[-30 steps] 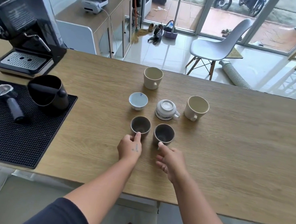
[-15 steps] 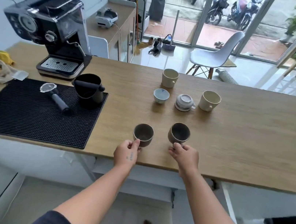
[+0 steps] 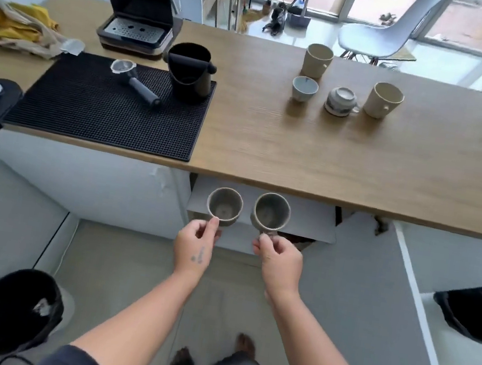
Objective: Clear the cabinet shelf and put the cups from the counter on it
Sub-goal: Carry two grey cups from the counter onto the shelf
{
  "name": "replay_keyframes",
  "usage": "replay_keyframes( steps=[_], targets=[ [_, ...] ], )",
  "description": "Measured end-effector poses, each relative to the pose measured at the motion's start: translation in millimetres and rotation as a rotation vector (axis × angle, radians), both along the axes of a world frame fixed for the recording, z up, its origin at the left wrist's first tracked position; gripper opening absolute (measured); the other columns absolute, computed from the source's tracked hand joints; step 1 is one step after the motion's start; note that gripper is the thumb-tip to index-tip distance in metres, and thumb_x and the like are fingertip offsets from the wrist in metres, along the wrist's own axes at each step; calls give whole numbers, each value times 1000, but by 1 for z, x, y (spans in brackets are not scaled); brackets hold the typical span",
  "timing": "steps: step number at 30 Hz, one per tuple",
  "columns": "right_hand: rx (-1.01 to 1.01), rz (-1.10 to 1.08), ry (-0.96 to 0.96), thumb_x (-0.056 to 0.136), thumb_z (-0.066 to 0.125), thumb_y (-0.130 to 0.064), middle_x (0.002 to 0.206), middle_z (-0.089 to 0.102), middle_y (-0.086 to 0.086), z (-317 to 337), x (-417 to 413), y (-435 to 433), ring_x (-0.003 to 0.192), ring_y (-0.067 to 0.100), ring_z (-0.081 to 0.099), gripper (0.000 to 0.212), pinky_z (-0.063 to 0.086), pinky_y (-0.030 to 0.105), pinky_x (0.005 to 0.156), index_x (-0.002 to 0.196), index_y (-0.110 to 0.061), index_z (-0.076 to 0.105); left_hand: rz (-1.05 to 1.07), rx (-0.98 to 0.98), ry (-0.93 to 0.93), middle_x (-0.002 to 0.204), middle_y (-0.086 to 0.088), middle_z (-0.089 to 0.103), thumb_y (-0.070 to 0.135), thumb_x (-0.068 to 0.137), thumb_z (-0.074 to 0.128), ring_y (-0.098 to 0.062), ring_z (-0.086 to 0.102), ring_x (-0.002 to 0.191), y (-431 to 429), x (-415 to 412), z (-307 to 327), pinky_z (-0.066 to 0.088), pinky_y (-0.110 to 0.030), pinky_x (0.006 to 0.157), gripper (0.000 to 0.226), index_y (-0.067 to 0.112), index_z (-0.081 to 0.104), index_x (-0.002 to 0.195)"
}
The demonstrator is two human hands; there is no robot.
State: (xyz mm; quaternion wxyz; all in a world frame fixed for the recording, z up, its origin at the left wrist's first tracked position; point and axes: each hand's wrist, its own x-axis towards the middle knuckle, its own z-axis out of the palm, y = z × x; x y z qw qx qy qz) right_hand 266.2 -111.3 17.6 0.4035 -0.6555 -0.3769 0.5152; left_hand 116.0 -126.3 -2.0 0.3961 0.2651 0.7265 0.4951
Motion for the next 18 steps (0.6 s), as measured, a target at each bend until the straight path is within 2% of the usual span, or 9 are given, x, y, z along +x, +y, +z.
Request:
replay_keyframes(
  steps=[3,4,6,10,13,15,18],
  targets=[
    [-66,29,-25,87,62,-15,72,75,5,-27,1,-8,77,17,74,22,53,36,77,67,-7,67,57,-81,-16,70,3,74,37,90,64,-17,73,76,-14,1,-37,57,-41,83,27,18,65,70],
    [-78,29,-28,88,62,-14,72,75,5,-39,2,-2,75,14,74,22,54,36,78,71,-1,65,77,-102,-27,69,3,74,37,90,64,-17,73,76,-11,-1,-49,56,-44,84,28,18,65,70],
    [-90,50,-58,90,61,-14,72,75,3,-68,5,16,75,11,74,22,56,40,84,72,-1,66,104,-110,-52,68,3,73,36,90,65,-18,73,75,4,-4,-77,56,-45,85,27,18,64,69],
    [-112,77,-64,92,62,-19,78,76,1,-131,3,59,79,11,74,18,56,39,90,77,-12,69,150,-62,-89,70,1,72,34,91,64,-20,73,80,39,-13,-130,57,-32,78,26,16,64,72],
    [-99,100,-47,92,63,-24,79,76,1,-184,-3,96,82,13,74,19,55,41,93,76,-15,70,145,3,-31,68,1,74,41,88,66,-18,73,78,74,-25,-179,57,-41,83,33,20,67,63],
    [-65,103,-34,89,65,-26,76,76,1,-213,-11,120,81,18,74,21,55,46,92,72,-16,71,136,20,-27,71,1,75,50,84,66,-20,73,80,93,-33,-204,56,-45,86,36,20,70,63],
    [-24,104,-1,90,65,-27,79,76,1,-246,-24,145,80,15,73,17,57,46,88,80,-14,71,139,90,-104,80,-8,75,41,88,66,-20,73,86,113,-38,-229,55,-32,83,40,2,69,78]
  ],
)
